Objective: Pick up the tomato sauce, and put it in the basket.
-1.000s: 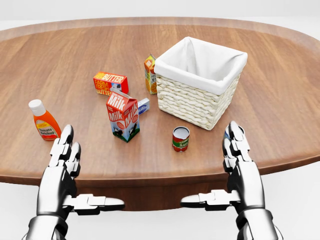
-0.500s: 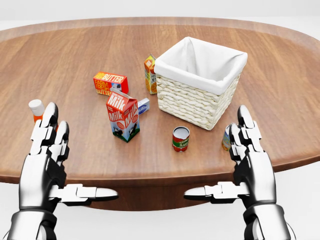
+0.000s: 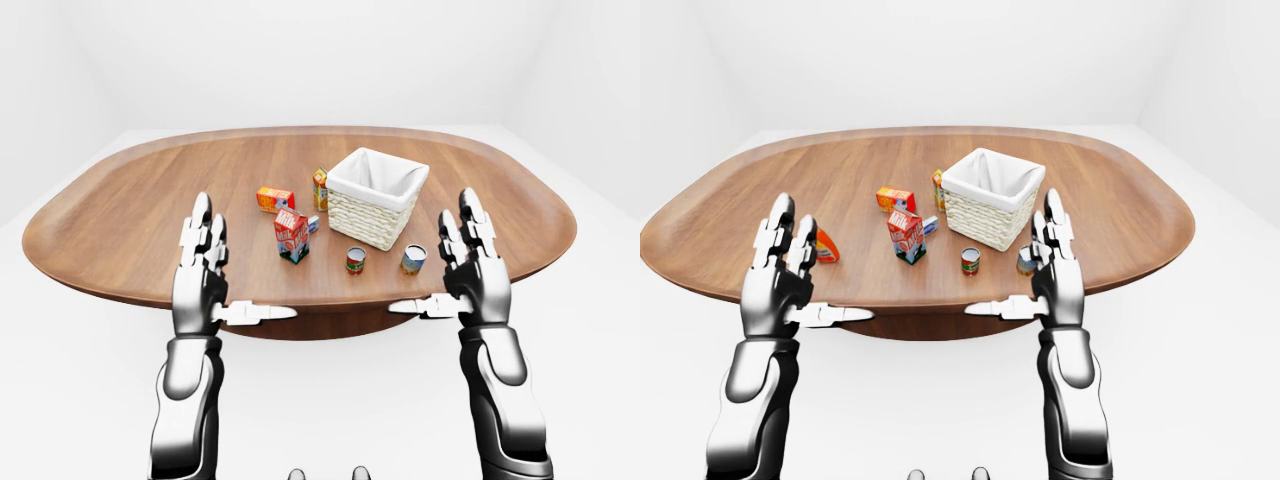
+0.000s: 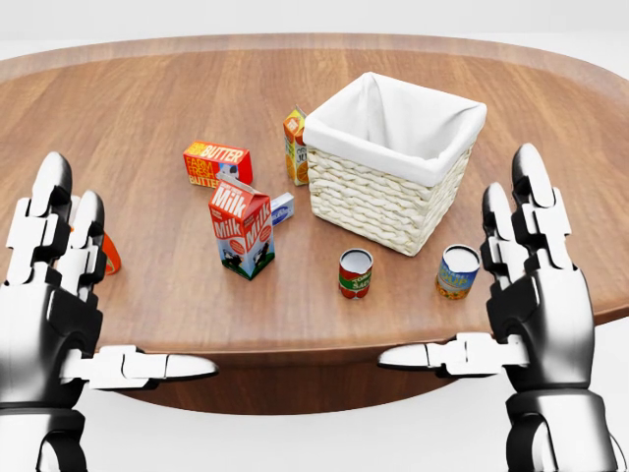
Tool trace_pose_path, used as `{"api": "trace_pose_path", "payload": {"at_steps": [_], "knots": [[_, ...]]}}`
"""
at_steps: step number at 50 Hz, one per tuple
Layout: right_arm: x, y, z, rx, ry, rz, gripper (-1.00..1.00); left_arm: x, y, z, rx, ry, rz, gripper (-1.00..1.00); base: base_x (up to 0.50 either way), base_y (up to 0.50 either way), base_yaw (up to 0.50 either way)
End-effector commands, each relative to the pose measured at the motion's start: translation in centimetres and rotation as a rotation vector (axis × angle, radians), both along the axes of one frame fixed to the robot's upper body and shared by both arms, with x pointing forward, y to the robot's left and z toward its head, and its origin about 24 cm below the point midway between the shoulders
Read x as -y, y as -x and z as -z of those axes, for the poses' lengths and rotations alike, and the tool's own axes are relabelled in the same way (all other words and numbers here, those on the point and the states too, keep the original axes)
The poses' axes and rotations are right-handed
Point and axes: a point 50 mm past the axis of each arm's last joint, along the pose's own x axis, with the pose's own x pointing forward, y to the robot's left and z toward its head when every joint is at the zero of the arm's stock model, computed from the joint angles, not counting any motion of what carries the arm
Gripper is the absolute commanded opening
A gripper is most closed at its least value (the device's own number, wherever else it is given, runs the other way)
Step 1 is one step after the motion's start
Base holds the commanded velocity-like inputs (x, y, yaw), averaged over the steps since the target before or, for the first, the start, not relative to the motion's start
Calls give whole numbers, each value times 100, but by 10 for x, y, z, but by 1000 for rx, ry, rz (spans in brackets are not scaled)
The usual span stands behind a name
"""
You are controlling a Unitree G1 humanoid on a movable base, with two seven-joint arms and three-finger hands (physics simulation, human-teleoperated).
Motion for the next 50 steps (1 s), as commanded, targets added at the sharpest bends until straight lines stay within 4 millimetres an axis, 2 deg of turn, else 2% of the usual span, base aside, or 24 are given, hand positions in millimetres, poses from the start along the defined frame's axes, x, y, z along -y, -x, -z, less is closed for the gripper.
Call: {"api": "trace_pose_path", "payload": {"at_steps": [1, 28, 35, 50], "knots": [[2, 5, -16, 73, -12, 5, 100, -1, 3, -8, 37, 0, -1, 100, 0, 0, 0], [2, 7, -16, 74, -32, -4, 100, 0, 3, -7, 33, -2, 1, 100, 49, 0, 0], [1, 9, -16, 77, -25, -12, 100, 0, 1, -3, 16, -2, 1, 100, 0, -4, 0], [1, 7, -14, 69, -33, -12, 100, 0, 2, -6, 26, -1, 1, 100, 0, -50, 0]]}}
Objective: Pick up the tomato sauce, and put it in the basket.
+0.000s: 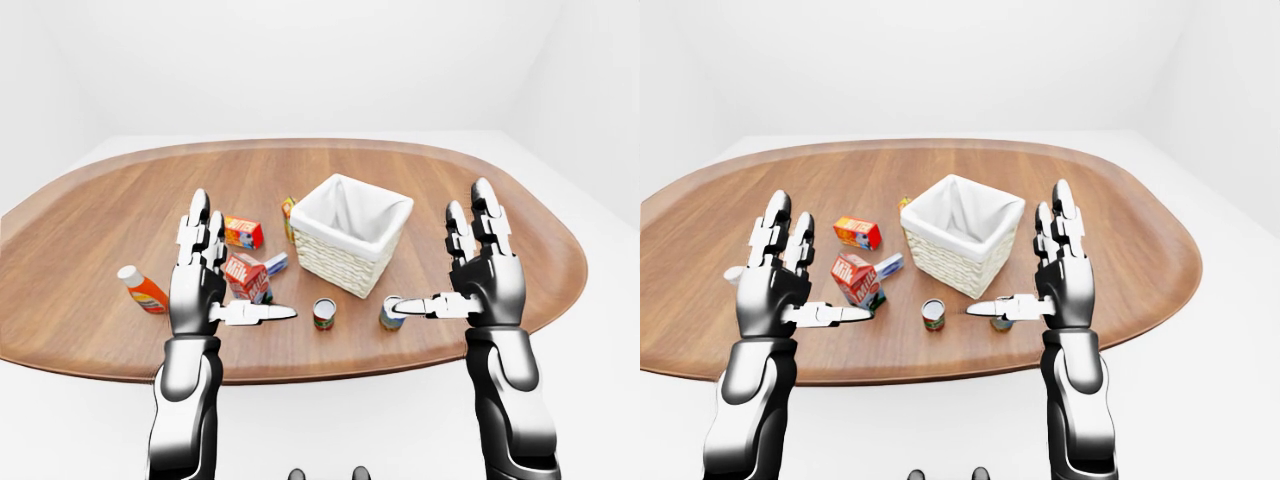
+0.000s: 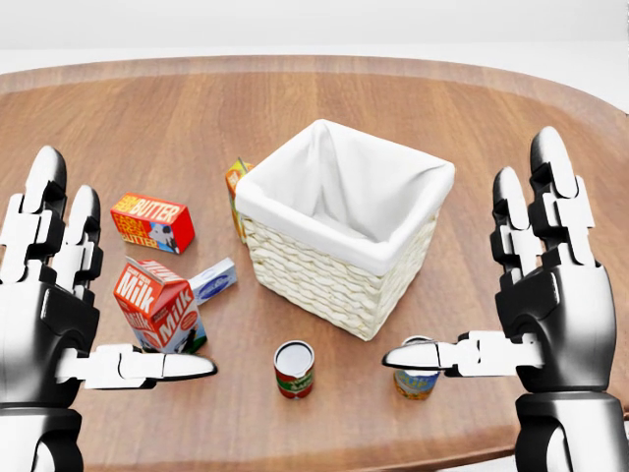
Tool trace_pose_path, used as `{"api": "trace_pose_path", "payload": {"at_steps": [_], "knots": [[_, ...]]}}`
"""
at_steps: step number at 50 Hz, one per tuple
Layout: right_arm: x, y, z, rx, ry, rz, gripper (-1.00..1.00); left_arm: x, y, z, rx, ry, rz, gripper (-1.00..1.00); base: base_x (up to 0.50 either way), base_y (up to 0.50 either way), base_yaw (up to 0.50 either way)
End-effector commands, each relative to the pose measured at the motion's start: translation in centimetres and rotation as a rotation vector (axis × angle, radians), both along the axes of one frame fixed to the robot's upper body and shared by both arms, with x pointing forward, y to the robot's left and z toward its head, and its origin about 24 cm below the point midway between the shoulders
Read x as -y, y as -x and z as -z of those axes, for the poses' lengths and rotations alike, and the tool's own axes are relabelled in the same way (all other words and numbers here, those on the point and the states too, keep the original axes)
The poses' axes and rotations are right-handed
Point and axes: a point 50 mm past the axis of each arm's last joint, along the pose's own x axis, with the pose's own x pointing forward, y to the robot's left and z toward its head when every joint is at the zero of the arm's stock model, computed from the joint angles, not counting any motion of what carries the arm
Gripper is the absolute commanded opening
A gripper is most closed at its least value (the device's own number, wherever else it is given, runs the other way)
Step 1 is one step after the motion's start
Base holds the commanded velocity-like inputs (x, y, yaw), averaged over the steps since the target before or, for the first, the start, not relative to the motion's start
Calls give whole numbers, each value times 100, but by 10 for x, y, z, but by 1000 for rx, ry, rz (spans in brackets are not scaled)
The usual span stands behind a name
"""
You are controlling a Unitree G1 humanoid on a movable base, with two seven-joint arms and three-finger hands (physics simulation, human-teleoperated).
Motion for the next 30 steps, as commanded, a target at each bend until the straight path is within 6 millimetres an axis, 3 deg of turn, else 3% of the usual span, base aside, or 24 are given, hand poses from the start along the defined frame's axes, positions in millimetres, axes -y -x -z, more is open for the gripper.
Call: {"api": "trace_pose_path", "payload": {"at_steps": [1, 13, 30], "knots": [[0, -1, 1, -4, 1, -1, 100, 0, 0, 0, 1, 2, 1, 100, 0, -50, 0], [2, -2, 1, -4, -10, 8, 100, 1, 0, -1, 5, 2, 3, 100, 0, -48, 0], [0, 0, -1, 6, -7, 2, 100, 1, 0, -1, 4, 0, 4, 100, 9, -1, 0]]}}
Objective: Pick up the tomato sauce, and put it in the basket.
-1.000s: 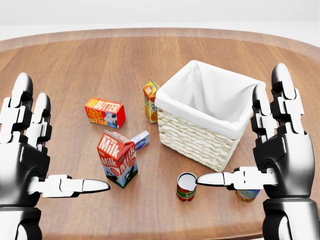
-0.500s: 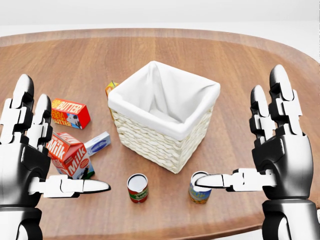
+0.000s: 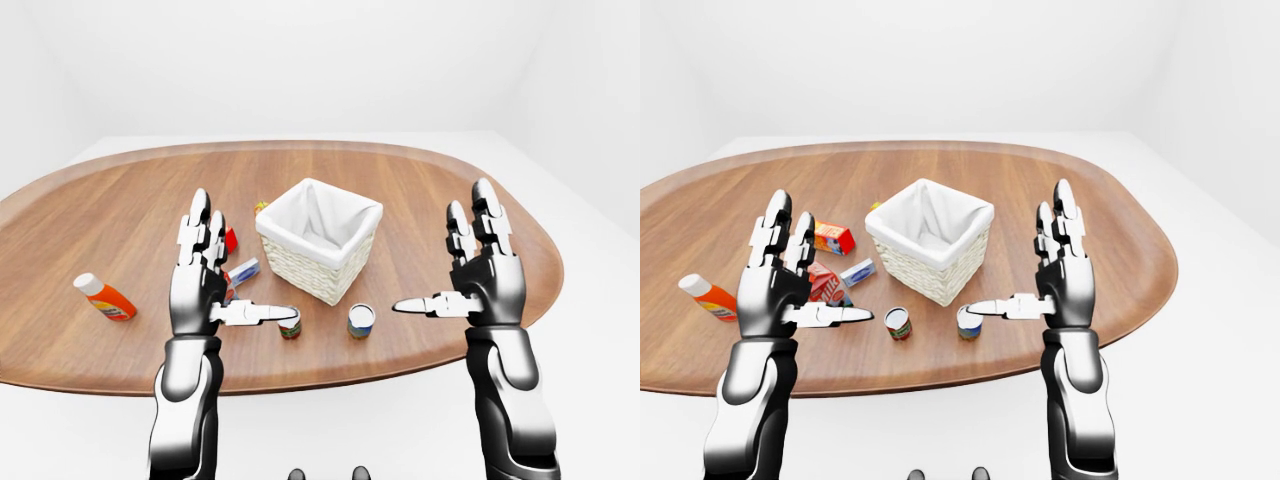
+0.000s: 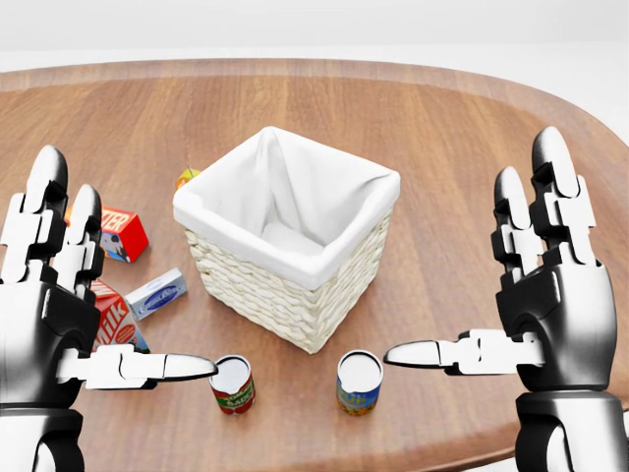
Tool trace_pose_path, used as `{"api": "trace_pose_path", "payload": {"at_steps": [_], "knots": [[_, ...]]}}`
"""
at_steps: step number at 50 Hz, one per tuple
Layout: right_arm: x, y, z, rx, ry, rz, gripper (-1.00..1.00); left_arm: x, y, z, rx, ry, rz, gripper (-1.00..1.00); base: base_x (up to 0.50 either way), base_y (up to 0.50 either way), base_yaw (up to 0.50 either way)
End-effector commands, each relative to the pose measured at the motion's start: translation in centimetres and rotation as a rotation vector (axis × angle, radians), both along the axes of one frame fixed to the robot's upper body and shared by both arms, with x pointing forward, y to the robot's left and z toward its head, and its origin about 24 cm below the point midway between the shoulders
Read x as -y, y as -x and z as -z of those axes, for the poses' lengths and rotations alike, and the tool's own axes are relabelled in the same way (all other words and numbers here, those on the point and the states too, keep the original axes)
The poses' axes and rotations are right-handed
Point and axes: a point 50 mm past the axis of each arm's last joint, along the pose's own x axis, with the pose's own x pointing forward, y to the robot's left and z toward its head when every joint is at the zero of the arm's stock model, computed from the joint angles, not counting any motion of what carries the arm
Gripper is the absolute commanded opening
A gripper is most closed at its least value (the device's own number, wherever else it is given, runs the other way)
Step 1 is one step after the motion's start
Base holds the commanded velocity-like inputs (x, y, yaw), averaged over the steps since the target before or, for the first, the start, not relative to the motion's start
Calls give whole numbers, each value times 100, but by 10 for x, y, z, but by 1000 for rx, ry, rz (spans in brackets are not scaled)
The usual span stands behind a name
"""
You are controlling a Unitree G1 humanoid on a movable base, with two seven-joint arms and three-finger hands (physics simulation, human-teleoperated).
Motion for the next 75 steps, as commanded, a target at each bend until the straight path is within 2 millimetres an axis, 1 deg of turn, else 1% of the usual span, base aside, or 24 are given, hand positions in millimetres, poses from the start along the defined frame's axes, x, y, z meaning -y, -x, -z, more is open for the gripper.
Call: {"api": "trace_pose_path", "payload": {"at_steps": [1, 11, 12, 16, 31, 36, 39, 48, 55, 62, 66, 70, 75], "knots": [[-1, 2, -2, 12, -4, -4, 100, 0, 0, -1, 5, -2, 0, 100, 0, 0, 0], [-1, 1, -1, 4, 1, -2, 100, 0, 1, -1, 3, -1, 1, 100, 41, 0, 0], [0, -1, 1, -6, -4, 1, 100, 0, 1, 0, 1, -1, 1, 100, 4, 0, 0], [0, 1, -2, 8, -6, -1, 100, 0, 1, 0, 2, -2, 1, 100, 0, 0, 0], [-1, 1, 1, -2, -6, -11, 100, 0, 1, -1, 5, -3, 0, 100, 0, 0, 0], [-1, 1, -1, 4, -5, 0, 100, 0, 2, -2, 9, -3, 1, 100, 31, 0, 0], [-1, 0, 2, -10, -3, -5, 100, 0, 2, -3, 12, -4, 0, 100, 0, 0, 0], [-1, 2, -1, 5, -4, -8, 100, 0, 2, -3, 16, -5, 0, 100, 0, 0, 0], [-1, 2, 0, 0, -7, -10, 100, 0, 2, -3, 15, -7, 0, 100, 0, 0, 0], [-1, 2, 0, 3, -7, -8, 100, 1, 1, 0, -3, -15, -1, 100, 0, 0, 0], [-1, 1, 2, -7, -7, -10, 100, 1, 1, 0, 1, -18, 0, 100, 0, 0, 0], [-1, 3, -1, 10, -15, -19, 100, 1, 2, -3, 13, -19, 0, 100, 6, 0, 0], [-2, 0, 3, -11, -3, -6, 100, 1, 2, -2, 10, -20, 1, 100, 22, 0, 0]]}}
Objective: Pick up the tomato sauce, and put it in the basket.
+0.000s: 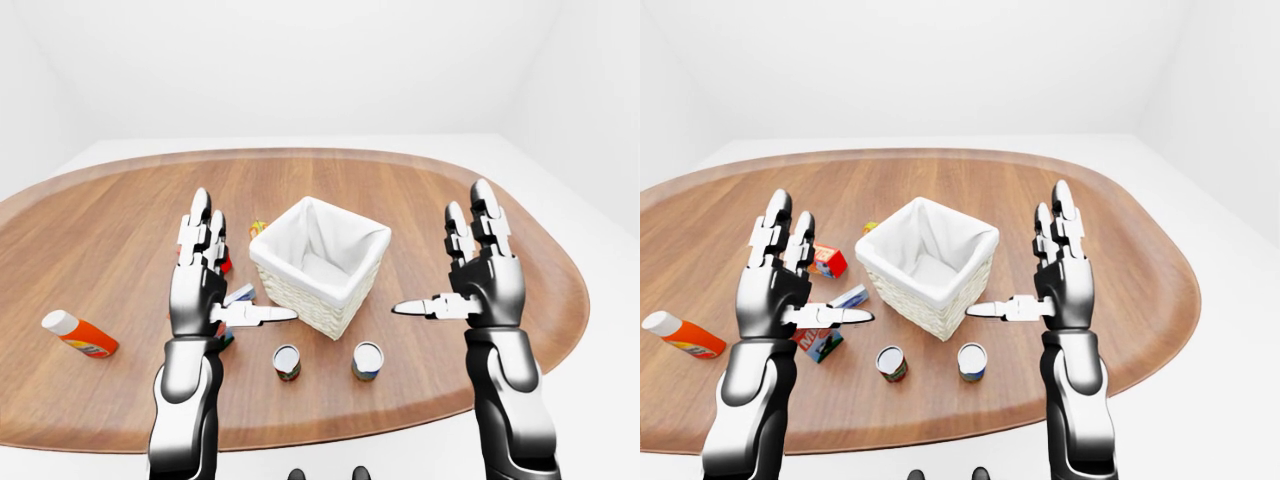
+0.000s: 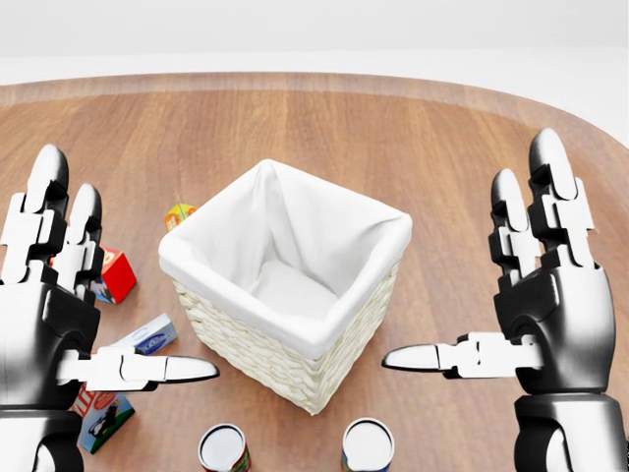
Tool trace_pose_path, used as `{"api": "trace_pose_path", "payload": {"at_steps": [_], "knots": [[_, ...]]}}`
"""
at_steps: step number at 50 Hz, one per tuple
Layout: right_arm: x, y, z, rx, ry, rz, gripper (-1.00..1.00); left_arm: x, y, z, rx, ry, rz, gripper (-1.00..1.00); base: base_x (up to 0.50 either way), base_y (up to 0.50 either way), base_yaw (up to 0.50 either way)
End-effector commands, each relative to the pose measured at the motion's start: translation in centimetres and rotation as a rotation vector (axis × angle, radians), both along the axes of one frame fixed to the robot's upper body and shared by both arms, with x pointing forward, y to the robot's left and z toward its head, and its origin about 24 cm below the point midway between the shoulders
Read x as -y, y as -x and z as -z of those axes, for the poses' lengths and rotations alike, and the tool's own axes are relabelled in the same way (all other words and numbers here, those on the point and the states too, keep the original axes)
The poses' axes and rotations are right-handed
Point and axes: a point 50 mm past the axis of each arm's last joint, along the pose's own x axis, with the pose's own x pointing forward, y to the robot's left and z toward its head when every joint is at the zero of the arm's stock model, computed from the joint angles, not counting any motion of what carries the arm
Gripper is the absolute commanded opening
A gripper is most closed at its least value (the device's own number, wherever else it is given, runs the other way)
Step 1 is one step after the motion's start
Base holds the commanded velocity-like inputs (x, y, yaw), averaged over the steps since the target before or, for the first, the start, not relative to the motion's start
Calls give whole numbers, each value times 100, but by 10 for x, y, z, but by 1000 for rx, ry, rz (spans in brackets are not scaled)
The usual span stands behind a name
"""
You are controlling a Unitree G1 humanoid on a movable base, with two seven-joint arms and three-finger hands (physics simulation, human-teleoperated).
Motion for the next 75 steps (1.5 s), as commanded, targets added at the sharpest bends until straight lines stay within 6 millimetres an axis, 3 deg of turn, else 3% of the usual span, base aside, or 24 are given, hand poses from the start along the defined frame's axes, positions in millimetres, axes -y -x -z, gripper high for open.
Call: {"api": "trace_pose_path", "payload": {"at_steps": [1, 49, 75], "knots": [[0, -2, 1, -6, 6, 8, 100, 0, 0, -1, 4, -5, 1, 100, 0, 0, 0], [1, -1, 2, -8, 6, 9, 100, 8, 9, -4, 8, -293, -40, 100, 0, 0, 0], [2, -6, 6, -28, 6, 11, 100, 11, 14, 12, -75, -389, -53, 100, 0, 0, 0]]}}
